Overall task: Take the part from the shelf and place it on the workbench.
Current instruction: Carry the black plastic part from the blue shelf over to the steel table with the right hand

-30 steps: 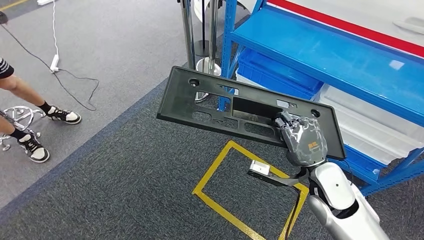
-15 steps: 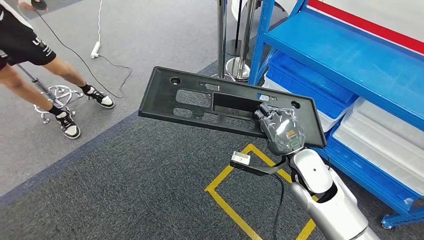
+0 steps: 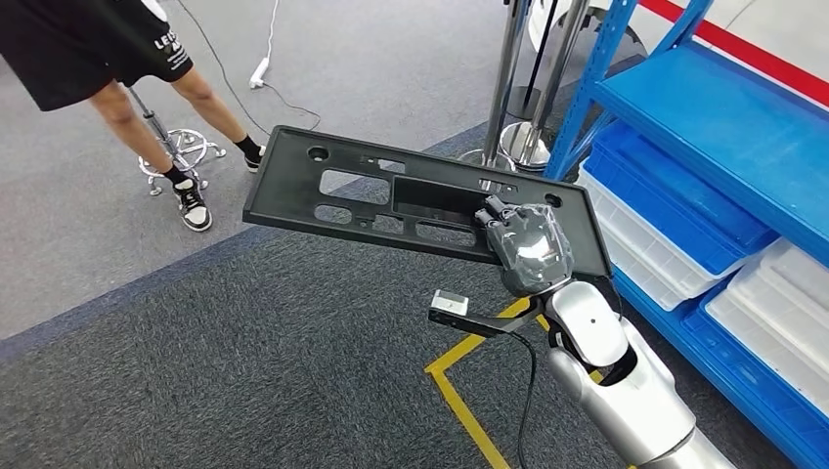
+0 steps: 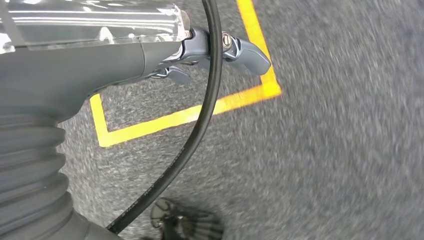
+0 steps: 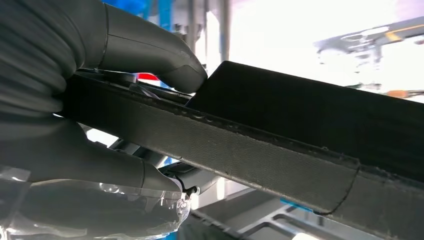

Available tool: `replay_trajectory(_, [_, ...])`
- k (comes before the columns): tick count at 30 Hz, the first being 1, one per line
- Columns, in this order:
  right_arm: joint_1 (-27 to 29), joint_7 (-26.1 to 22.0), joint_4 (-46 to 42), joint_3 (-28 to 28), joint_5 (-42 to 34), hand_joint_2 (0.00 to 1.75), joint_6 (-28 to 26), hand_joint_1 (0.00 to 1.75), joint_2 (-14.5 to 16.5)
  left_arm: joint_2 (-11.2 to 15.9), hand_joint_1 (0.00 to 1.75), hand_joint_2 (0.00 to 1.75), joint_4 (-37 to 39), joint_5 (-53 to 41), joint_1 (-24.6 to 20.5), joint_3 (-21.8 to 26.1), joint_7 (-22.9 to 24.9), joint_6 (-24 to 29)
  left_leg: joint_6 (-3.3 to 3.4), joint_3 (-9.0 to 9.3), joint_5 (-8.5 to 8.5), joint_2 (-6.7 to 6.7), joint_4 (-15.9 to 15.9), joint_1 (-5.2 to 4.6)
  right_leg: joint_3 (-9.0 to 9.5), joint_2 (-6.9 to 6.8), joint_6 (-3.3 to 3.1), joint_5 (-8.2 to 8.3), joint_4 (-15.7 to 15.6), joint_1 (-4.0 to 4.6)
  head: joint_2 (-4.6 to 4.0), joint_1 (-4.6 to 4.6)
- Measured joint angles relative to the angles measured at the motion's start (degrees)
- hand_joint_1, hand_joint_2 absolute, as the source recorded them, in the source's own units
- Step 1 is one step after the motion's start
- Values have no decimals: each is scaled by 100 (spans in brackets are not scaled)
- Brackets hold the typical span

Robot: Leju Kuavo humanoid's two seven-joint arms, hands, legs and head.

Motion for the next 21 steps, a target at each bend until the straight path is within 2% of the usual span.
replay_trajectory(2, [-36,-8,37,33,-40,175,-8,175,25,10,0,175,-10,41,-14,106,-39,46,71,21,51,-118,-66,36,-146,275,41,-254,350,-26,0,1])
replay_trajectory(3, [-29,-12,48,43,-71,175,-26,175,18,8,0,175,-12,45,-26,148,-47,107,93,16,66,-180,-77,42,-306,451,52,-448,707,-42,0,2])
replay_trajectory(4, [6,-14,48,45,-111,175,-57,175,-3,-3,0,175,-13,43,-38,183,-40,195,107,10,74,-253,-76,46,-497,558,61,-627,1114,-46,0,2])
replay_trajectory(5, [74,-15,29,38,-157,175,-103,175,-46,-20,0,175,-14,29,-46,214,-19,310,114,5,77,-336,-71,48,-658,604,73,-732,1447,-49,0,2])
replay_trajectory(6, [172,-14,-19,18,-205,175,-161,175,-117,-50,0,175,-14,14,-43,240,8,434,116,3,78,-424,-61,50,-742,619,83,-731,1607,-54,0,2])
replay_trajectory(7, [301,-13,-101,-18,-243,175,-226,175,-210,-91,0,175,-14,1,-35,257,35,553,114,3,76,-515,-47,55,-720,630,93,-618,1547,-62,0,2])
replay_trajectory(8, [460,-10,-228,-79,-275,175,-297,175,-327,-141,0,175,-14,-10,-24,276,57,661,106,4,71,-607,-26,61,-590,652,100,-416,1264,-77,0,2])
replay_trajectory(10, [837,-4,-540,-257,-314,175,-440,175,-584,-251,0,175,-14,-21,-9,320,93,819,71,-23,49,-788,35,66,-240,899,107,-57,483,-132,0,2])
replay_trajectory(11, [1026,-1,-698,-356,-326,175,-500,175,-706,-295,0,175,-14,-28,-7,340,113,876,46,-57,45,-866,63,66,-125,1022,107,28,212,-154,0,2])
replay_trajectory(12, [1192,4,-825,-439,-333,175,-540,175,-804,-332,0,175,-14,-38,-4,356,130,919,19,-95,46,-932,84,68,-80,1124,106,41,80,-160,0,2])
replay_trajectory(13, [1331,10,-933,-507,-334,175,-562,175,-882,-369,0,175,-14,-45,3,365,145,946,-14,-128,59,-991,90,73,-78,1134,96,30,60,-151,0,1])
replay_trajectory(14, [1447,15,-1034,-564,-326,175,-567,175,-942,-401,0,175,-14,-50,14,372,169,972,-48,-153,70,-1038,84,77,-82,1078,73,41,52,-155,0,1])
replay_trajectory(15, [1548,23,-1125,-613,-309,175,-565,175,-987,-441,0,175,-14,-48,24,380,205,1001,-81,-170,53,-972,110,73,-72,1021,46,53,32,-156,0,1])
replay_trajectory(16, [1656,33,-1226,-669,-281,175,-565,175,-1032,-474,0,175,-14,-42,26,391,250,1045,-114,-211,-17,-827,208,65,-54,949,7,63,12,-161,0,0])
replay_trajectory(18, [1896,57,-1433,-792,-215,175,-567,175,-1104,-526,0,175,-14,-51,-4,409,337,1158,-164,-419,-330,-438,724,65,-19,780,-53,64,-14,-145,0,-1])
replay_trajectory(19, [2019,70,-1523,-855,-185,175,-569,175,-1138,-543,0,175,-14,-71,-24,412,366,1208,-184,-577,-519,-332,1091,78,-12,689,-74,56,-13,-129,0,-1])
replay_trajectory(20, [2123,80,-1600,-912,-158,175,-570,175,-1168,-565,0,175,-14,-98,-37,413,388,1240,-198,-721,-661,-291,1425,93,-10,600,-83,48,-10,-117,0,-2])
replay_trajectory(21, [2209,90,-1665,-962,-134,175,-570,175,-1199,-585,0,175,-14,-122,-41,413,403,1259,-206,-799,-720,-274,1629,104,-8,515,-87,41,-8,-108,0,-1])
